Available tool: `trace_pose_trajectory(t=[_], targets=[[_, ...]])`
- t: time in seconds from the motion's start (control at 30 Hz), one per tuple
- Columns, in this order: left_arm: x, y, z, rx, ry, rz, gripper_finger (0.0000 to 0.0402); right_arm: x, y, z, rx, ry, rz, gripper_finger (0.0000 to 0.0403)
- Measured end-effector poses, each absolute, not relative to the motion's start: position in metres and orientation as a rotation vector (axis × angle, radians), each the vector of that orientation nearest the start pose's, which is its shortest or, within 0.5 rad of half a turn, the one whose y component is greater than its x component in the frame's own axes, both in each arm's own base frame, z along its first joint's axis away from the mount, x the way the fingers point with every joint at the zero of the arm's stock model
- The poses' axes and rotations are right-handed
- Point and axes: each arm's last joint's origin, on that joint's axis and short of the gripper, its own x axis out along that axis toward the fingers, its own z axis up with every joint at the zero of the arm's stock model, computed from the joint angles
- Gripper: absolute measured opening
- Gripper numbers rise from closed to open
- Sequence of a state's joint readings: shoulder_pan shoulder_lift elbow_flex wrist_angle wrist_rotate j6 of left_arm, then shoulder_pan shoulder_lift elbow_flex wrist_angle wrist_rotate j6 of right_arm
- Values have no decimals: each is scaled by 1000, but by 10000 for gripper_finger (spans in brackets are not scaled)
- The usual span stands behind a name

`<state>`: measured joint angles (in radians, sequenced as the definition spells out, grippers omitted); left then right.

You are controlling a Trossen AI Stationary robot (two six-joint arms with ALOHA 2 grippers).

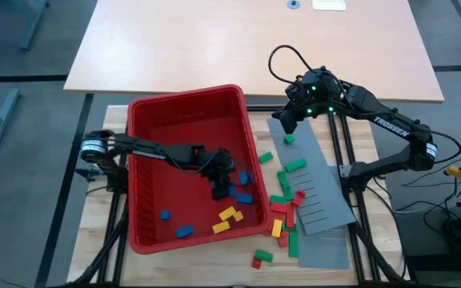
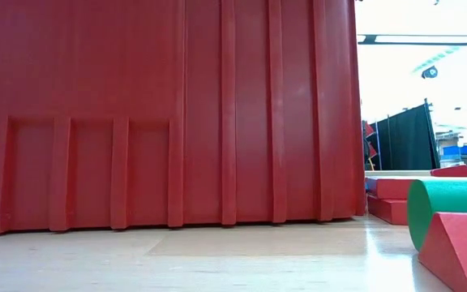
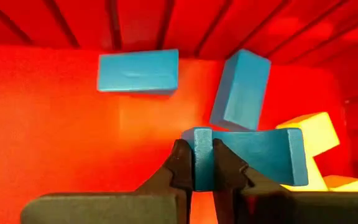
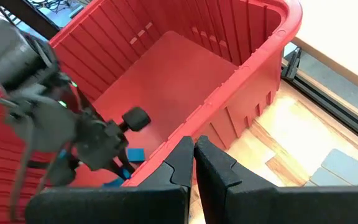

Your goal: Sort blocks

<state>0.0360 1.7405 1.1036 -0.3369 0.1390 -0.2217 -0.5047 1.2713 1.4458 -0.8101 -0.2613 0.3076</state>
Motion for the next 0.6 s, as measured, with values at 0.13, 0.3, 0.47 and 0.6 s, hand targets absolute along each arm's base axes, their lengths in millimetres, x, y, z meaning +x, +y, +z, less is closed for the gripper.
trace_pose_trajectory(t=[0.13,0.3,0.47,0.6], targets=[[348,12,219,-262,923,49,15,222,-114,401,531,554,-325,0],[345,14,266,-220,812,89,15,222,-114,401,530,554,-325,0],[344,17,322,-184,653,97,14,222,-114,401,530,554,-325,0],[350,18,354,-149,554,82,14,222,-114,401,531,553,-325,0]])
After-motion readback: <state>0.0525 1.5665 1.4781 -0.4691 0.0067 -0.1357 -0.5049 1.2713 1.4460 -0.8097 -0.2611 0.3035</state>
